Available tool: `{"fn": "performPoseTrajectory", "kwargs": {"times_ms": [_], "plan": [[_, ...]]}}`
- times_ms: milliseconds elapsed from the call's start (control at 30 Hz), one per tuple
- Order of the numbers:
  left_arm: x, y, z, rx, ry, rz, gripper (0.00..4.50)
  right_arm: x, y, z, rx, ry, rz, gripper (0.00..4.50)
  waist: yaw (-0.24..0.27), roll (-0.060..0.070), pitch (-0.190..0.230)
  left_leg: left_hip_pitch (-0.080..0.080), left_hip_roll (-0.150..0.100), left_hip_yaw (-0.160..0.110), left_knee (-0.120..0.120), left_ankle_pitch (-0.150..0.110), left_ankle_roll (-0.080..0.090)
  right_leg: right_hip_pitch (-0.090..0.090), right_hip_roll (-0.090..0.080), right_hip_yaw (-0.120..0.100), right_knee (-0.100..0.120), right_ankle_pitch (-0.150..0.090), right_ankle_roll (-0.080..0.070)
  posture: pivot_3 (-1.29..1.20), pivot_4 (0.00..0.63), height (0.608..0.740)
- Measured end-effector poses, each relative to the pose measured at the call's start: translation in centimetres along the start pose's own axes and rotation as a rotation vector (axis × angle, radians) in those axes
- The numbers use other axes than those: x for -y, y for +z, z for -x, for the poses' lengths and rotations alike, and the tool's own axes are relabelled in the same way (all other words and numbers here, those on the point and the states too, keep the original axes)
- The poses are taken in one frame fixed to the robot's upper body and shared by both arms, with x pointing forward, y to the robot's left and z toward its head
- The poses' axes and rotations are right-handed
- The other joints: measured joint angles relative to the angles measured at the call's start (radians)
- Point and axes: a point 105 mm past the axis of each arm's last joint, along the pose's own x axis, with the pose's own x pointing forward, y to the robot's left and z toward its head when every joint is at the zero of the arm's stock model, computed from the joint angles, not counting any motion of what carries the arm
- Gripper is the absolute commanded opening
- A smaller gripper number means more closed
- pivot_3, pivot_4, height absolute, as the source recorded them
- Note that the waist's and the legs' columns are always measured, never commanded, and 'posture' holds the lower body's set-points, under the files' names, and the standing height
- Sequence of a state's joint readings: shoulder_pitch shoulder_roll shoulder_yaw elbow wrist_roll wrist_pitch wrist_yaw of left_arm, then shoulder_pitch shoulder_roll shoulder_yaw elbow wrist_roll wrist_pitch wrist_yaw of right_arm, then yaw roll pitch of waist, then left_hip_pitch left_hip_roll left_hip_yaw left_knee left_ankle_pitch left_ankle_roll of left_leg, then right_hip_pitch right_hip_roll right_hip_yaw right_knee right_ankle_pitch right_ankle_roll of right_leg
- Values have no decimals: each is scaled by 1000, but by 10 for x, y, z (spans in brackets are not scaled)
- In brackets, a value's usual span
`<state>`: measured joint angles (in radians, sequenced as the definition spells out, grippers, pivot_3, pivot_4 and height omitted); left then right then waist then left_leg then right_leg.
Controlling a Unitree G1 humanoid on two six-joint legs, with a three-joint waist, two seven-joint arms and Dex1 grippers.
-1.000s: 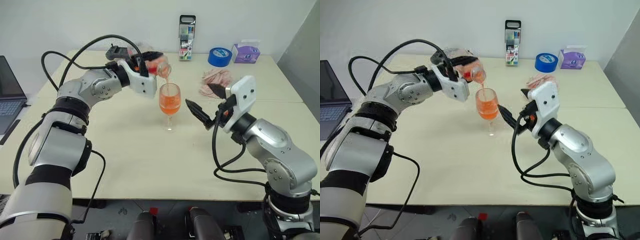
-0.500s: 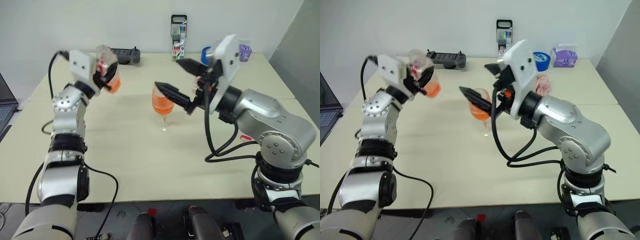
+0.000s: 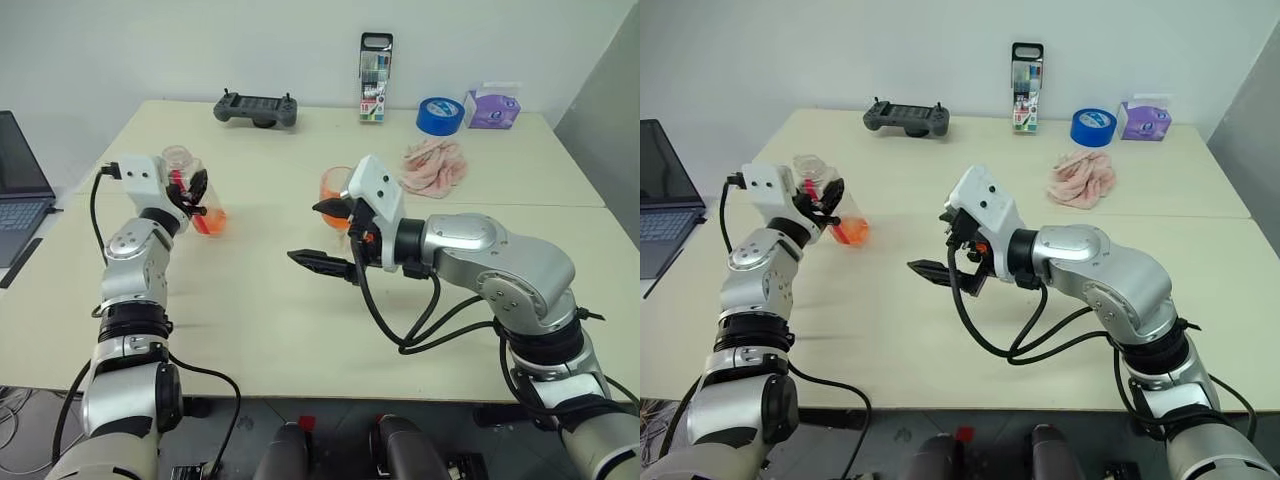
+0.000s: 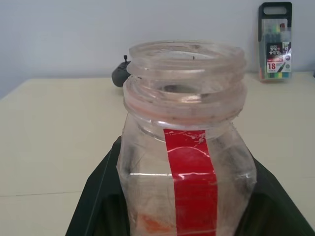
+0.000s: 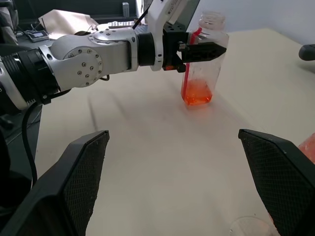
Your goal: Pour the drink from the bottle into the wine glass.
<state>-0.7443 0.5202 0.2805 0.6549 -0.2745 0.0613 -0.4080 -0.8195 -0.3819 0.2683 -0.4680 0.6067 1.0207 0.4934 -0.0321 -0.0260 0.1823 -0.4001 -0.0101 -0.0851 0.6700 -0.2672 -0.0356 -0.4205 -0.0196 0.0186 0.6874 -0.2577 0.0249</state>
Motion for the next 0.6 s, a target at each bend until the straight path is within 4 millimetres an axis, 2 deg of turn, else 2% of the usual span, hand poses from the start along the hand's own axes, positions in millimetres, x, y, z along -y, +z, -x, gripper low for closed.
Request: {"fn": "performPoseTrajectory", "kwargs": {"times_ms": [133,300,333,433,600], "plan": [[0,-7,3,-22,-10,-1,1819,2,-6,1,-7,-21,-10,4500,0,0,0,0,1,0,0,0,0,0,0,0,0,0,0,0,150,740],[0,-8,3,-31,-11,5,3476,19,-8,-1,9,-126,-8,4500,0,0,0,0,0,0,0,0,0,0,0,0,1,0,0,0,150,740],[0,-9,3,-35,-10,6,3581,22,-9,0,7,-147,-2,4500,0,0,0,0,0,0,0,0,0,0,0,0,1,0,0,0,150,740],[0,-11,4,-56,-14,5,4480,23,-9,1,7,-157,-2,4500,0,0,0,0,0,0,0,0,0,0,0,0,1,0,0,0,150,740],[4,-11,6,-73,-50,-18,4480,27,-11,4,6,-168,-13,4500,0,0,0,0,1,0,0,0,0,0,0,0,0,0,0,0,150,740]]}}
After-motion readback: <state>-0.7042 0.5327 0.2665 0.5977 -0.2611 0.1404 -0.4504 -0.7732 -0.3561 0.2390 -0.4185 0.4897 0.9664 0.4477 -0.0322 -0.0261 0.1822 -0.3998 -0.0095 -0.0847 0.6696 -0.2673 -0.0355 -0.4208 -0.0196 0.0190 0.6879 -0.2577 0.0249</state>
